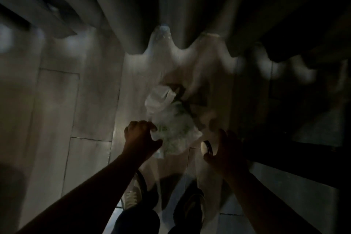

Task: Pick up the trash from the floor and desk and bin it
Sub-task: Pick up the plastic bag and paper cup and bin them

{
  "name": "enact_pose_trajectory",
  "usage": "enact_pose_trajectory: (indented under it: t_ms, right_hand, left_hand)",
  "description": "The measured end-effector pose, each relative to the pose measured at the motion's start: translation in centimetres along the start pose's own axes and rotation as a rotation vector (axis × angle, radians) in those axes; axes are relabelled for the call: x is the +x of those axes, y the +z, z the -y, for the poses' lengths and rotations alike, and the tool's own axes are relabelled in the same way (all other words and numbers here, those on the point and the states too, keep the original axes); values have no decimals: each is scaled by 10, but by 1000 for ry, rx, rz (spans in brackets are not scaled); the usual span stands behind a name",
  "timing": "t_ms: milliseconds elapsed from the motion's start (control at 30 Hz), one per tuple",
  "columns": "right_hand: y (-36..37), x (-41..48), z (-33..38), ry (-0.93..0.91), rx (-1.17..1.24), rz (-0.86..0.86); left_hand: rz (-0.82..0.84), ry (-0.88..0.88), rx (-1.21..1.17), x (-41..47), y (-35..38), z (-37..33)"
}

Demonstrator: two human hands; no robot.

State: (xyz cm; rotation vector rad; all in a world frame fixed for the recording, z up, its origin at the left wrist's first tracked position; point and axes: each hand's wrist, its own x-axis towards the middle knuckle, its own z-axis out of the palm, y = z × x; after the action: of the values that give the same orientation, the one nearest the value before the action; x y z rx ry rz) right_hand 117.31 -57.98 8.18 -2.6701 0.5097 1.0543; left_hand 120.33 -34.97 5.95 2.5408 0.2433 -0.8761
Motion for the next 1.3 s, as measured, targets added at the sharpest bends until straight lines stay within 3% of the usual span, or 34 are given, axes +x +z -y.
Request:
enact_pose_trajectory:
  t_ms: [300,600,800,933,1300]
  right_hand:
    - [-127,-76,70,-87,-75,-149]
    - [-302,-209,136,-324,125,-358]
    - [-394,-313,177,-510,250,-444]
    - [-441,-371,199,-657,289,-521]
    - [-506,-477,240,-1089,401,-387]
  left_hand:
    - [-166,-74,-239,-91,-142,-21]
    - [-268,45,-255,-208,-316,-52]
    - [-451,91,-343,-303,-425,-67]
    - [-615,69,-388,-363,-469,-73]
    - [-1008,-41,-560,-516,-510,-99]
